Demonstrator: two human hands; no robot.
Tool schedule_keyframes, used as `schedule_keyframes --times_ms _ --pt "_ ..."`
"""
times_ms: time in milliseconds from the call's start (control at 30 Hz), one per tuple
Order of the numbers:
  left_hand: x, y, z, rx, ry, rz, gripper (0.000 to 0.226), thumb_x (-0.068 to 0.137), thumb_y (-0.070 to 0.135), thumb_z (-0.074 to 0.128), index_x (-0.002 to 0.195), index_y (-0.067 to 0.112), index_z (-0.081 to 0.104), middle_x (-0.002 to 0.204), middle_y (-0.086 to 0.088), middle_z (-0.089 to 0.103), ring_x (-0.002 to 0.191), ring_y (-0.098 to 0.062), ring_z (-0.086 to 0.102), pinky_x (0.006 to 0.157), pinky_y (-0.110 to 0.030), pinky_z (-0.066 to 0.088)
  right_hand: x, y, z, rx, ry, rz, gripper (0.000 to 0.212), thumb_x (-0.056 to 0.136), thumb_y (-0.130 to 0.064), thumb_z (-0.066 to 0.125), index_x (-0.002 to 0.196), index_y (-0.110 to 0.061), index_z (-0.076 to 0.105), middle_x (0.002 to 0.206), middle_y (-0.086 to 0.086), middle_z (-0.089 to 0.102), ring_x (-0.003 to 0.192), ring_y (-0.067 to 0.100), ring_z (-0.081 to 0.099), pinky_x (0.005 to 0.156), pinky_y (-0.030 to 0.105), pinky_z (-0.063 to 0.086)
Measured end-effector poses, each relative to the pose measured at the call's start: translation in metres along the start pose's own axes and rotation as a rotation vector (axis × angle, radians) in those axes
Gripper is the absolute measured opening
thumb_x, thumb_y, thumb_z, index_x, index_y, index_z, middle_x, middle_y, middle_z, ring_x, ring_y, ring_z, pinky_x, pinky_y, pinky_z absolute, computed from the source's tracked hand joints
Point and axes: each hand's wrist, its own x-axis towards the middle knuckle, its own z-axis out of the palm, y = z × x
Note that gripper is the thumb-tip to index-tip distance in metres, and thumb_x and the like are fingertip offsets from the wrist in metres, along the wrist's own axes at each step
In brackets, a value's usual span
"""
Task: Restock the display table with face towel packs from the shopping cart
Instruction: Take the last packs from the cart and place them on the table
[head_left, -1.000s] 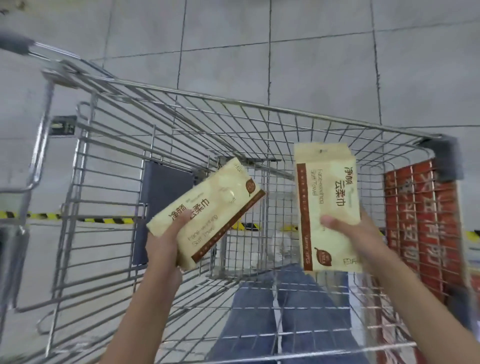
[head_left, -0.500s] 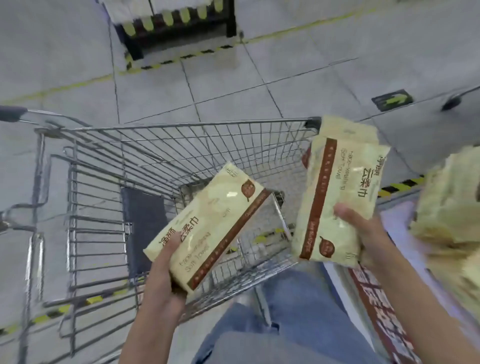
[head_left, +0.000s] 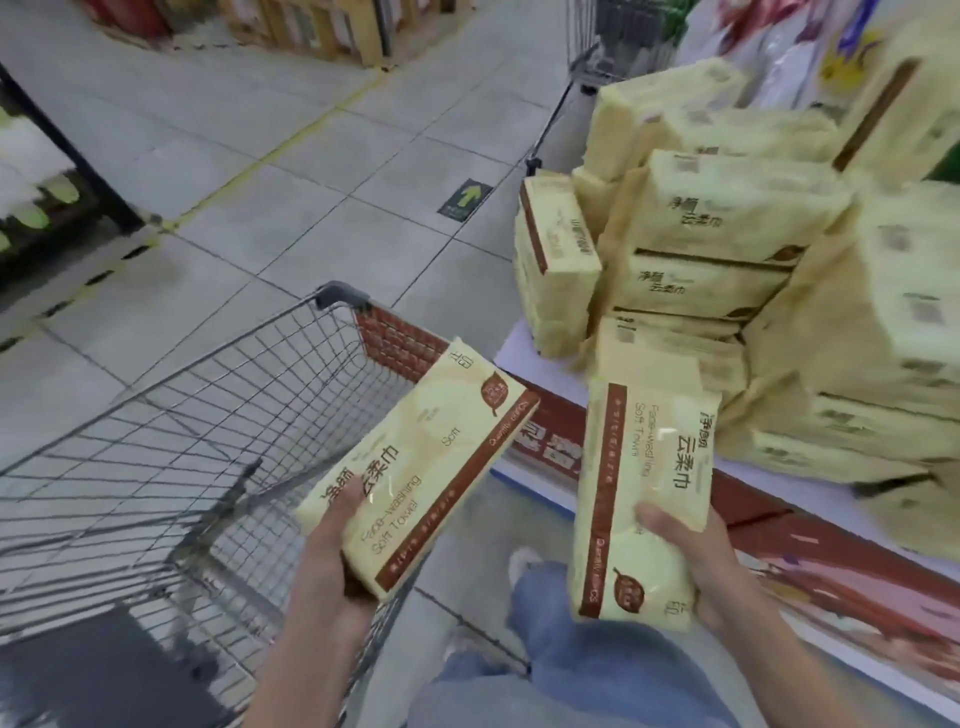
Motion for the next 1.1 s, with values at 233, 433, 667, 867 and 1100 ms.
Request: schedule_keyframes --times_ms 233,433,667,867,1100 --pt "0.023 -0.026 0.071 0.123 -0.116 -0.048 0.017 0.092 0.022 0.054 0.097 0.009 0.062 0.083 -0.014 0.075 0.066 -0.026 0.072 0.058 -0.046 0.057 0.039 -0.036 -0.054 0.016 0.109 -0.049 0.087 0.038 -0.029 0.093 0.117 -0.021 0.056 0.107 0.007 0.071 0.093 0.026 0.070 0.075 0.044 0.057" --pt "0.053 -0.038 0.100 0.051 -0.107 -0.011 0.031 0.083 0.029 0.057 0.108 0.010 0.062 0.093 -0.013 0.074 0.072 -0.025 0.072 0.064 -0.048 0.056 0.111 -0.132 -0.058 -0.216 0.019 -0.234 0.095 0.039 -0.034 0.085 0.124 -0.018 0.046 0.109 -0.003 0.066 0.090 0.008 0.065 0.061 0.020 0.053" --pt "0.079 -0.030 0.111 -0.020 -0.024 -0.006 0.047 0.074 0.031 0.065 0.117 0.013 0.058 0.104 -0.013 0.072 0.080 -0.027 0.072 0.074 -0.058 0.052 0.171 -0.207 -0.040 -0.532 0.012 -0.464 0.102 0.049 -0.035 0.090 0.132 -0.021 0.033 0.123 -0.003 0.054 0.109 0.016 0.055 0.090 0.034 0.049" --pt "0.089 -0.022 0.122 -0.007 -0.020 -0.065 0.033 0.076 0.027 0.067 0.106 0.013 0.061 0.092 -0.012 0.074 0.072 -0.028 0.072 0.062 -0.051 0.058 0.186 -0.214 -0.047 -1.248 0.123 -0.668 0.110 0.050 -0.049 0.087 0.140 -0.017 0.032 0.136 0.005 0.042 0.124 0.023 0.040 0.100 0.037 0.034" --pt "0.098 -0.012 0.130 0.047 -0.109 -0.073 0.017 0.091 0.023 0.056 0.103 0.011 0.059 0.081 -0.012 0.075 0.065 -0.026 0.072 0.046 -0.038 0.056 0.194 -0.204 -0.056 -1.569 0.117 -0.661 0.110 0.053 -0.051 0.084 0.142 -0.017 0.029 0.139 0.008 0.038 0.129 0.029 0.034 0.106 0.041 0.028"
